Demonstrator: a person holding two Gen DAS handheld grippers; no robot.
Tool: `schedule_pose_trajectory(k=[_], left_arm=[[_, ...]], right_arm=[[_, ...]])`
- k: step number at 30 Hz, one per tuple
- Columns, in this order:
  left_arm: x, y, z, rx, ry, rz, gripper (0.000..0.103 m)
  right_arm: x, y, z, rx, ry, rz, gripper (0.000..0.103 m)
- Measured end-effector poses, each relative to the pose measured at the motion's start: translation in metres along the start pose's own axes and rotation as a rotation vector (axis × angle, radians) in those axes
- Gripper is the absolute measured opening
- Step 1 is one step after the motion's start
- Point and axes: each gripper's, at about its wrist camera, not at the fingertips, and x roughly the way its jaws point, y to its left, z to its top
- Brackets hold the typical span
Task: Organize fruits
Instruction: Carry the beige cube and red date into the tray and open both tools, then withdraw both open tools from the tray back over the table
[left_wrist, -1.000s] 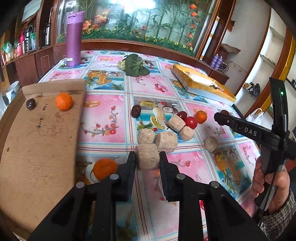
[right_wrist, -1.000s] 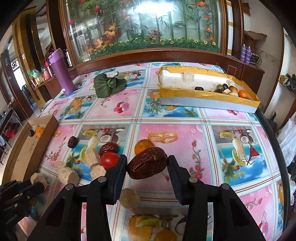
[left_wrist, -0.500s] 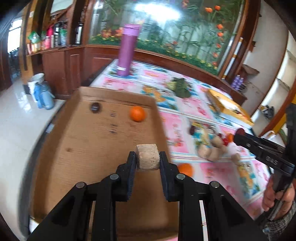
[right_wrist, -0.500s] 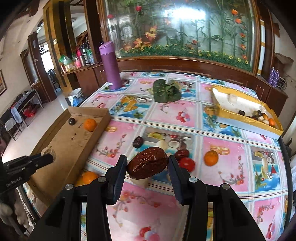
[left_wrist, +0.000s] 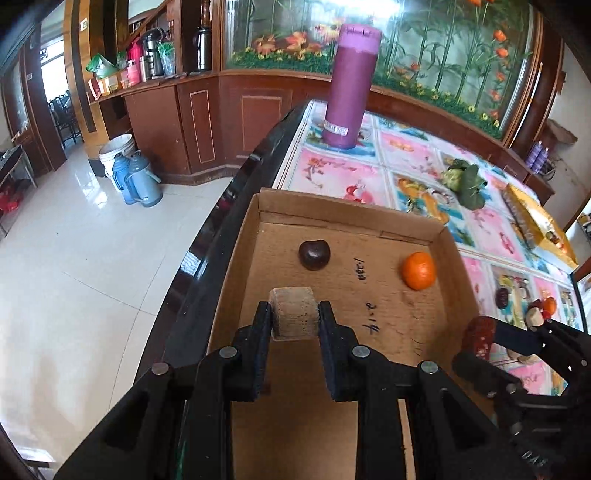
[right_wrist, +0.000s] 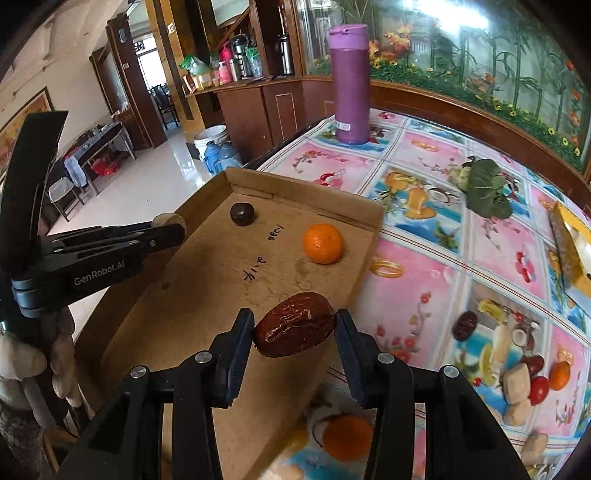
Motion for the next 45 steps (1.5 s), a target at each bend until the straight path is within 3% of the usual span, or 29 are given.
schedule_pose_trajectory(k=[7,14,16,18,22,24,34,39,45], left_arm=[[0.039,0.002,0.012,-0.008,0.083,-0.002,0.024],[0.051,0.0,0.014,0.007,0.095,0.018,0.024],[0.051,0.0,0.014,0.007,0.093,0.013,0.027],[0.05,0.0,0.014,0.004,0.093,0.004,0.042],[0.042,-0.001,0.011,-0.014,0.084,0.002,0.046],[0.035,0.001,0.009,-0.031,0.075,-0.002,0.05],[-0.034,0.016,-0.008,-0.145,-0.036,0.001,0.059],[-0.069,0.012,-0.028,-0.214,-0.094,-0.069,0.07],[-0.092,0.001,-0.079,-0.334,-0.098,-0.178,0.072]], right_arm=[[0.044,0.008,0.019,0.009,0.066,-0.02,0.049],[0.062,0.007,0.022,-0.013,0.097,-0.046,0.049],[0.062,0.01,0.023,-0.024,0.091,-0.055,0.05],[0.063,0.011,0.023,-0.034,0.084,-0.064,0.05],[0.063,0.013,0.022,-0.047,0.074,-0.064,0.062],[0.059,0.015,0.021,-0.054,0.051,-0.078,0.071],[0.001,0.015,0.011,-0.049,-0.071,-0.07,0.072],[-0.034,0.006,-0.01,-0.001,-0.113,-0.043,0.075],[-0.081,-0.025,-0.053,0.111,-0.171,-0.023,0.076]])
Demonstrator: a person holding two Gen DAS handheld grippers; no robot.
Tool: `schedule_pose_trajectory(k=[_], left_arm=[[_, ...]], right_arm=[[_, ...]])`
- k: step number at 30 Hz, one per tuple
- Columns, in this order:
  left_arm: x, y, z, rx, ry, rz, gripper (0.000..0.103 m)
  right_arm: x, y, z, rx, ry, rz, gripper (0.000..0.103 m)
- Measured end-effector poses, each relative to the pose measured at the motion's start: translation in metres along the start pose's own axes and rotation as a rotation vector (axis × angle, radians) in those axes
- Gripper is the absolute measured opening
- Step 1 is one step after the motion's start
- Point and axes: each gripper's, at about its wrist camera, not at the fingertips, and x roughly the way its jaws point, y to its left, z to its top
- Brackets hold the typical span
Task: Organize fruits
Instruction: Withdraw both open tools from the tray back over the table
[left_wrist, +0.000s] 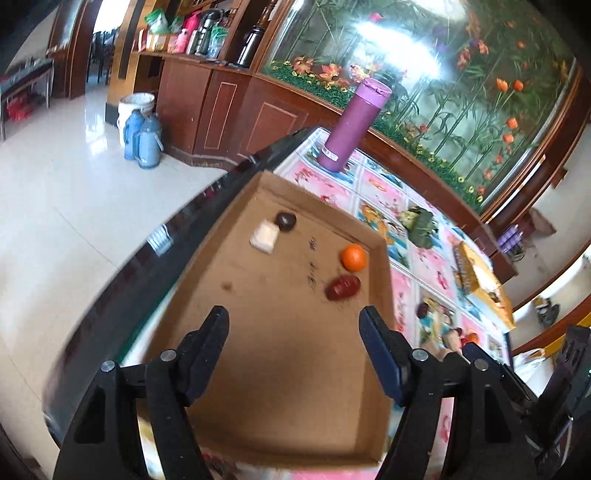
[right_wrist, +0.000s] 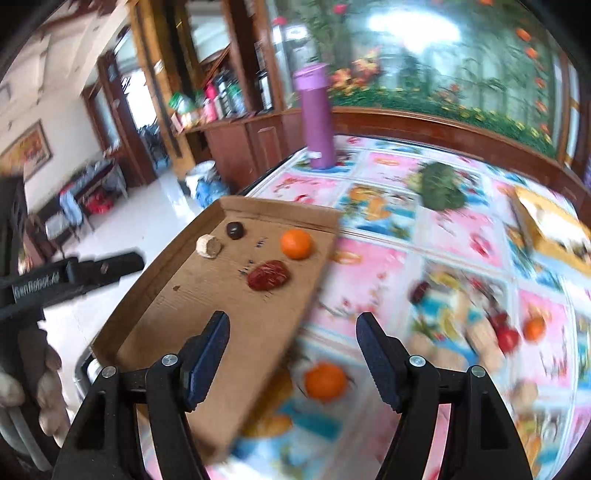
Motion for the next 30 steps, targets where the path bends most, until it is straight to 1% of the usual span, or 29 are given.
schedule_pose_trajectory(k=[2,5,7,9,12,14,16,21,26,30], left_arm=[[-0.005,0.002,-0.012,-0.025,0.003,-0.007,0.073],[-0.007,0.001,-0.027,-0.054,0.01,-0.009,0.073],[-0.007,-0.004,-0.034,-0.058,0.008,-0.008,0.073],[-0.005,-0.012,-0.038,-0.049,0.009,-0.006,0.073],[-0.002,-0.029,-0.047,-0.009,0.021,-0.026,0.073],[0.001,-0.043,-0.052,0.036,0.031,-0.029,0.073],[0.005,-0.058,-0.06,0.085,0.042,-0.028,0.073],[0.015,-0.08,-0.074,0.166,0.076,-0.025,0.073],[0.022,-0.099,-0.085,0.255,0.082,-0.008,0.073],[0.028,-0.113,-0.09,0.322,0.093,-0.01,0.073]], right_arm=[[-0.023,-0.022,-0.013,0.053,-0.039,-0.022,0.076],[-0.054,-0.058,-0.033,0.148,-0.09,-0.078,0.079],[-0.074,-0.087,-0.05,0.228,-0.114,-0.114,0.082],[-0.09,-0.116,-0.068,0.31,-0.129,-0.162,0.083],[-0.108,-0.153,-0.09,0.433,-0.139,-0.208,0.083],[-0.116,-0.178,-0.107,0.528,-0.141,-0.214,0.083],[-0.123,-0.197,-0.117,0.593,-0.141,-0.218,0.083],[-0.126,-0.213,-0.125,0.632,-0.132,-0.233,0.083],[-0.116,-0.208,-0.129,0.6,-0.101,-0.21,0.083],[-0.104,-0.206,-0.129,0.58,-0.072,-0.193,0.083]])
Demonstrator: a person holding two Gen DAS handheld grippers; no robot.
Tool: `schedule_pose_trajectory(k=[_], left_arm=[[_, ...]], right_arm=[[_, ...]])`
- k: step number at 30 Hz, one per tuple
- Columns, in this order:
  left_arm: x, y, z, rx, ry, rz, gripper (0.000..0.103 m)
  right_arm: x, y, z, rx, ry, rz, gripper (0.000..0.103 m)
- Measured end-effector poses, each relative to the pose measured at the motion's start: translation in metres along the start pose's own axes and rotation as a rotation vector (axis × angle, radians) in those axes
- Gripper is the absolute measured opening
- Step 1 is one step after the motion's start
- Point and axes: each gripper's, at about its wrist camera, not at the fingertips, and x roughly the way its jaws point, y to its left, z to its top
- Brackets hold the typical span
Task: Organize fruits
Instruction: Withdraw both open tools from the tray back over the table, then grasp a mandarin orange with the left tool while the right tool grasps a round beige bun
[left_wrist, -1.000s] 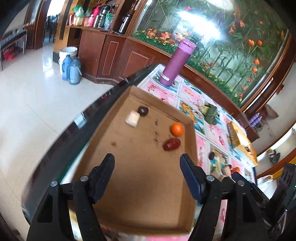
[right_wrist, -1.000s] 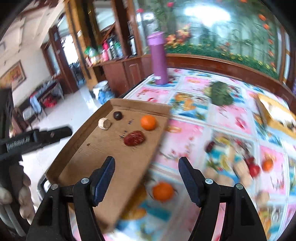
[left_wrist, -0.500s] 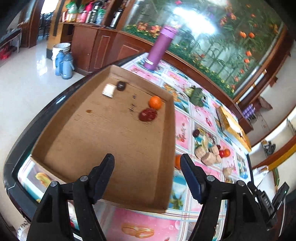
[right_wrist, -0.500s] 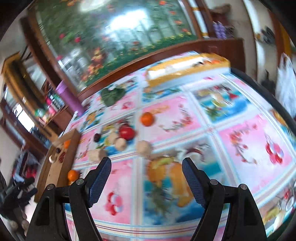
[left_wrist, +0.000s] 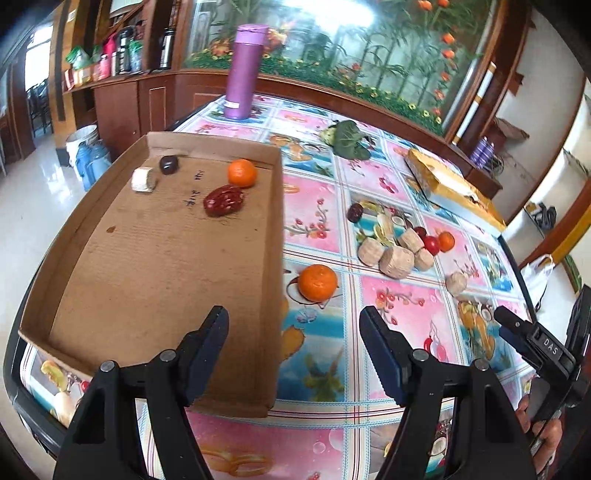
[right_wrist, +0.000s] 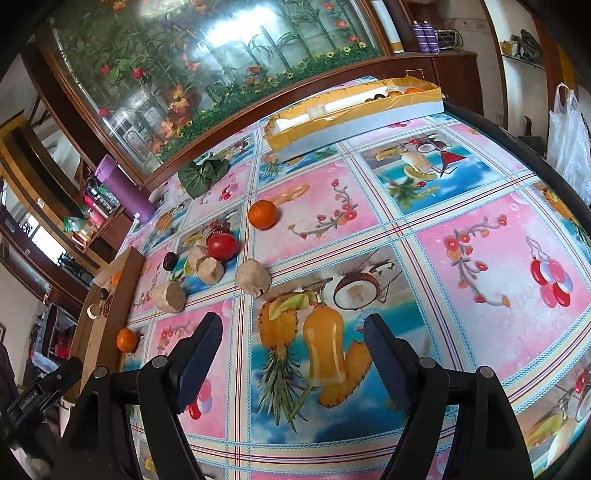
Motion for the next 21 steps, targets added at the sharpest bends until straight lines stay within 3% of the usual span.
schedule_pose_trajectory(k=[9,14,21], left_arm=[[0.023,-0.031,0.009,0.169,0.026,0.013,0.073],[0.045,-0.049,0.014,0.297,0.046,0.089,0.072],[0.064,-0.066,0.012,0.439,0.048,0.146,0.072]], right_arm=[[0.015,0.01,0.004,-0.073,0.075,-0.026,0.083],[0.016,0.021,0.008,-0.166,0.095,-0.044,0.083],[0.025,0.018,0.008,-0.144,0.134,-0.031,0.083]])
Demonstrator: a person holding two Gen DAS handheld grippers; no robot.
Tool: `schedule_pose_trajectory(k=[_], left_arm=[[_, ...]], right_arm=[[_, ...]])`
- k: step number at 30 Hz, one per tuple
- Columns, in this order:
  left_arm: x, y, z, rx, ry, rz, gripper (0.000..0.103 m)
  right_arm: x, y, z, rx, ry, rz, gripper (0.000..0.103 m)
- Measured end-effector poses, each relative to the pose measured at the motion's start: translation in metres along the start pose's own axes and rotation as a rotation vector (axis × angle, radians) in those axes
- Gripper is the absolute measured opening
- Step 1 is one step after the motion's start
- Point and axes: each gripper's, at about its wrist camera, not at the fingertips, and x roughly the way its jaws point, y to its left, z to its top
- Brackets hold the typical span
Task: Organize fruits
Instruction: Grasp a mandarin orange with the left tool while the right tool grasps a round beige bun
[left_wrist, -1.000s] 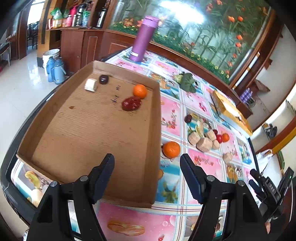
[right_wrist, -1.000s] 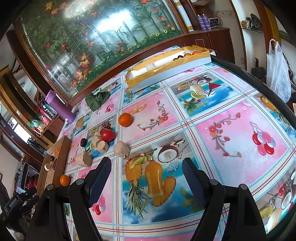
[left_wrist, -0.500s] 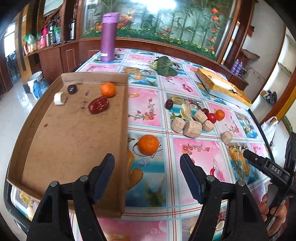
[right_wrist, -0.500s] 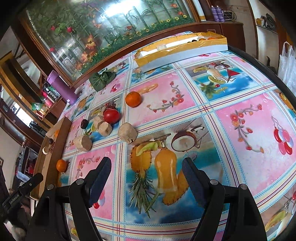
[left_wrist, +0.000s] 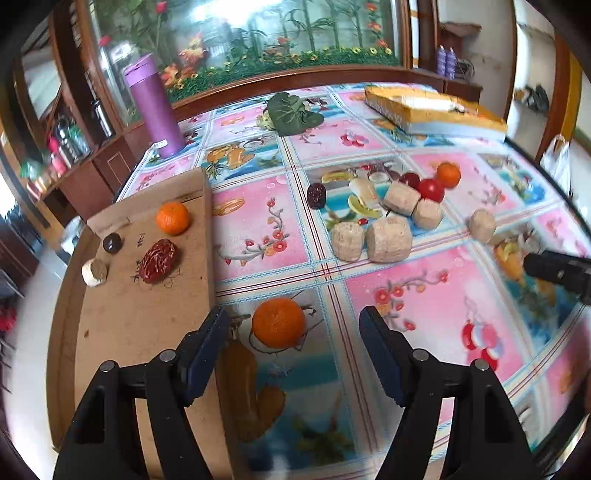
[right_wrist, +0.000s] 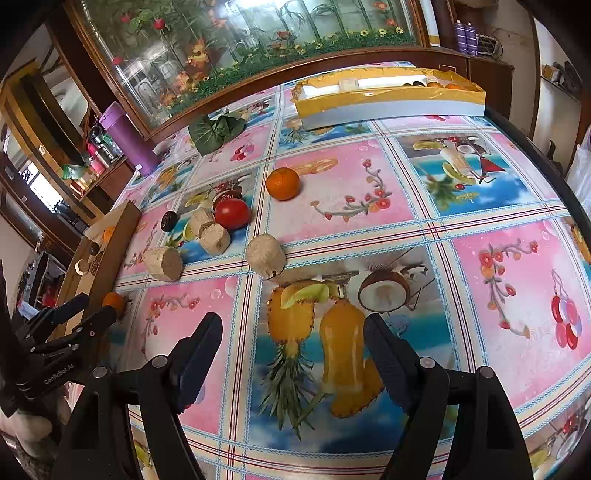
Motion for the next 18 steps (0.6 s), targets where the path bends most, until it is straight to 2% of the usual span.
schedule_pose_trajectory(k=[2,4,5,6,11,17,18], left_arm=[[0.007,0.001,-0.002,0.02,0.025,-0.025,0.071],[0.007,0.003,-0.003,0.035,0.021,-0.041,0.056],[0.008,0.005,-0.004,0.035,0.03,-0.041,0.044],[0.007,0.006,-0.004,0.032,0.024,-0.03,0.039],[0.007,0.019,-0.004,-0.039,0.025,-0.092,0.039],[0.008,0.011,-0.006,0.011,0.014,-0.067,0.039],[0.007,0.01,-0.007,0.024,0.01,-0.064,0.034]], right_arm=[[0.0,0.003,0.001,-0.016,0.005,-0.006,0.083],[-0.001,0.01,0.003,-0.048,0.002,-0.015,0.083],[-0.001,0.014,0.004,-0.068,0.003,-0.02,0.083],[-0.001,0.018,0.005,-0.087,0.004,-0.024,0.083],[0.013,0.032,0.008,-0.137,0.031,-0.037,0.083],[0.026,0.041,0.01,-0.192,0.042,-0.079,0.083],[0.028,0.041,0.012,-0.199,0.042,-0.091,0.083]])
